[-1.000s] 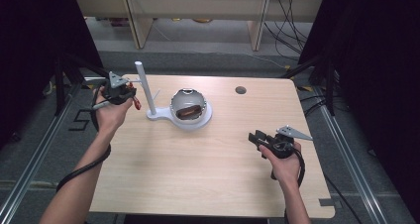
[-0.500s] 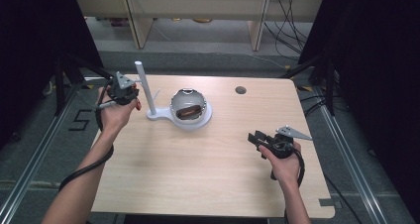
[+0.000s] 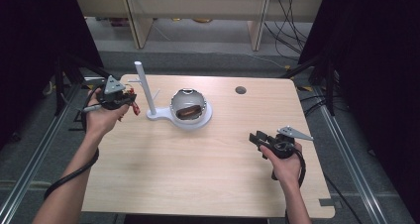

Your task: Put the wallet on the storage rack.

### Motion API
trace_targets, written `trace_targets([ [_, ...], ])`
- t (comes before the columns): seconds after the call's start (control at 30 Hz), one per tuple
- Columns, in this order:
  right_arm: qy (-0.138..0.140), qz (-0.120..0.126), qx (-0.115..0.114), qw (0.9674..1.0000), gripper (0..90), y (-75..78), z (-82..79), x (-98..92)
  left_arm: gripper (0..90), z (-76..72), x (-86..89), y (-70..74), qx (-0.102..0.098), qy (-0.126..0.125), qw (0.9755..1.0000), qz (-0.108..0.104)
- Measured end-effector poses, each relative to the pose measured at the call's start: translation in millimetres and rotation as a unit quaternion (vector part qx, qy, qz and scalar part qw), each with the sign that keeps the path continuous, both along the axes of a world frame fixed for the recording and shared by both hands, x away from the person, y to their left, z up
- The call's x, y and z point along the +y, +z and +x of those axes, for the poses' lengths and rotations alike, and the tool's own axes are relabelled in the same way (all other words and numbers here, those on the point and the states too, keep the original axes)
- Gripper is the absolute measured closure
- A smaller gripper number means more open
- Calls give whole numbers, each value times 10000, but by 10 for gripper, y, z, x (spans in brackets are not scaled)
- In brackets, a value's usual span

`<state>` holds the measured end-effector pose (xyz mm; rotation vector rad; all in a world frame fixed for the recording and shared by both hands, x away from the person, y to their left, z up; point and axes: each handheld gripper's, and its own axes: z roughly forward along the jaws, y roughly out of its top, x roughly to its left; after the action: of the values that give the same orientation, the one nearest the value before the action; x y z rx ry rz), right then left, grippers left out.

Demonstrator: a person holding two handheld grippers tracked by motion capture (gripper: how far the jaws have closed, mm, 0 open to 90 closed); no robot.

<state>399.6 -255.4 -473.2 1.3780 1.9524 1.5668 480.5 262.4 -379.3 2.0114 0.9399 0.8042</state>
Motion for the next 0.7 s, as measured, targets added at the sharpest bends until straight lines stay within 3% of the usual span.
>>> trace_targets([
  [0.03, 25, 14, 2, 10000, 603, -4, 2, -2, 837, -5, -11, 7, -30, -35, 9999, -125],
  [0.1, 31, -12, -58, 10000, 603, -13, 10, -1, 837, 4, 4, 69, 1, -202, 9997, -105],
  [0.13, 27, -9, -57, 10000, 602, -12, 9, 1, 837, 19, -9, 83, -16, -235, 9994, -267],
  [0.23, 24, 17, -21, 10000, 602, -6, 3, 3, 837, 65, 2, 135, 29, -265, 9990, -364],
  [0.27, -28, 168, 180, 9997, 602, 7, -23, 25, 836, 120, 16, 143, -51, -392, 9982, -441],
  [0.3, -11, 191, 166, 9997, 602, 4, -23, 20, 836, 116, 29, 147, 103, -334, 9984, -449],
  [0.33, -25, 179, 161, 9997, 602, 3, -22, 18, 837, 142, 26, 133, 105, -321, 9975, -615],
  [0.37, 3, 54, -3, 10000, 602, -8, -2, -8, 836, 165, 40, 124, 137, -313, 9972, -666],
  [0.4, -52, -61, 5, 10000, 602, -3, -8, -28, 836, 182, 57, 115, 178, -322, 9967, -719],
  [0.47, -34, 164, 115, 9998, 602, -12, -18, -16, 836, 217, 92, 80, 247, -373, 9946, -934],
  [0.5, -37, 35, -50, 10000, 602, -21, 0, -39, 836, 227, 103, 64, 260, -373, 9940, -990],
  [0.57, -17, 59, -46, 10000, 602, -24, 1, -45, 836, 253, 136, 27, 298, -370, 9928, -1096],
  [0.67, -21, 62, -49, 10000, 602, -24, 1, -42, 835, 298, 203, -25, 385, -415, 9873, -1484],
  [0.7, -16, 59, -46, 10000, 602, -21, -1, -37, 835, 303, 210, -29, 394, -419, 9869, -1506],
])
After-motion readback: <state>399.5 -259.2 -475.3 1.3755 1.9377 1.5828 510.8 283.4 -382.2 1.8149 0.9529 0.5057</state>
